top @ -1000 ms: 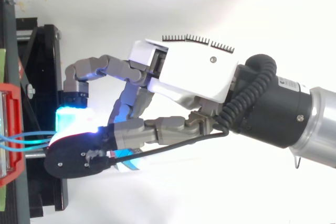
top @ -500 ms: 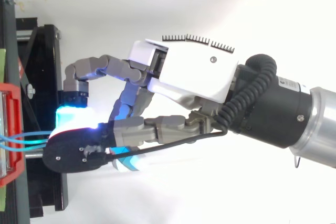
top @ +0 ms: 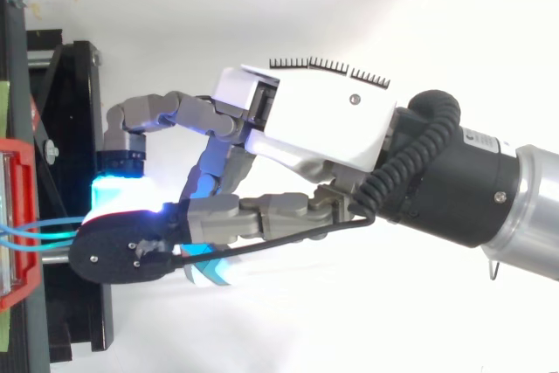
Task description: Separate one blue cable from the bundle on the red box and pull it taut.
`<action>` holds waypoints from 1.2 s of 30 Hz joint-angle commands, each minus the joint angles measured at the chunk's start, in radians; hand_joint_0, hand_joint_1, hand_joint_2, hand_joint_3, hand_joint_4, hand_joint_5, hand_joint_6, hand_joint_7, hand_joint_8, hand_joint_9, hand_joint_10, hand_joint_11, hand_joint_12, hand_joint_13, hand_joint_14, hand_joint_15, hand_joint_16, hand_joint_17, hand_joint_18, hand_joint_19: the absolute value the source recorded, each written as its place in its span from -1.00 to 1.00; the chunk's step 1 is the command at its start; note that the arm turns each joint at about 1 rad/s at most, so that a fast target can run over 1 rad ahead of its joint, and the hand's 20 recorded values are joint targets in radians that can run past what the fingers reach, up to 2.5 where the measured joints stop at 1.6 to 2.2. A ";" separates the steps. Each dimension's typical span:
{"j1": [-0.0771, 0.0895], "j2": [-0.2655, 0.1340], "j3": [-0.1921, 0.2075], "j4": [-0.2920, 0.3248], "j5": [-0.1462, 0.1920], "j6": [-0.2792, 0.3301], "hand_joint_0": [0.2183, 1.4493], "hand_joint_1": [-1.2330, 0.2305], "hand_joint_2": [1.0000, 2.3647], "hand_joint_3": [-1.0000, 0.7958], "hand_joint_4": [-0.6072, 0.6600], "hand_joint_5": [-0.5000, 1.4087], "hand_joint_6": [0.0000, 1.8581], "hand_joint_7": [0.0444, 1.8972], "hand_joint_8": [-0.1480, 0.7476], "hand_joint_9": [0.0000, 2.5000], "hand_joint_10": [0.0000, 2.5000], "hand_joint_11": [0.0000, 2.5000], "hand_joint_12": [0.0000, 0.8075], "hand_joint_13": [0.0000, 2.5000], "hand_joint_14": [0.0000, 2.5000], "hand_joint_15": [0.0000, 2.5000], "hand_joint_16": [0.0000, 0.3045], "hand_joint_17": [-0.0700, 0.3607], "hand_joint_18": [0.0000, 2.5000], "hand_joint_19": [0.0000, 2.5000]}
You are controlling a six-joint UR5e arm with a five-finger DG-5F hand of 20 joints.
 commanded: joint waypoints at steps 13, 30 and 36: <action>0.000 -0.001 0.001 0.001 0.000 -0.002 -0.29 -0.21 -0.96 0.13 0.34 -0.55 -0.43 0.51 0.17 0.28 -0.98 0.04 0.16 0.06 -0.98 -0.41 -0.62 -0.07 -0.27 -0.58; -0.001 0.001 0.001 0.000 0.000 0.001 -0.26 -0.26 -0.97 0.26 0.33 -0.55 -0.38 0.45 0.23 0.32 -0.98 0.05 0.17 0.09 -0.98 -0.42 -0.62 -0.07 -0.24 -0.60; -0.001 0.001 0.004 0.000 0.000 0.001 -0.23 -0.26 -0.97 0.29 0.35 -0.55 -0.37 0.42 0.23 0.34 -0.98 0.05 0.17 0.10 -0.98 -0.41 -0.63 -0.09 -0.24 -0.60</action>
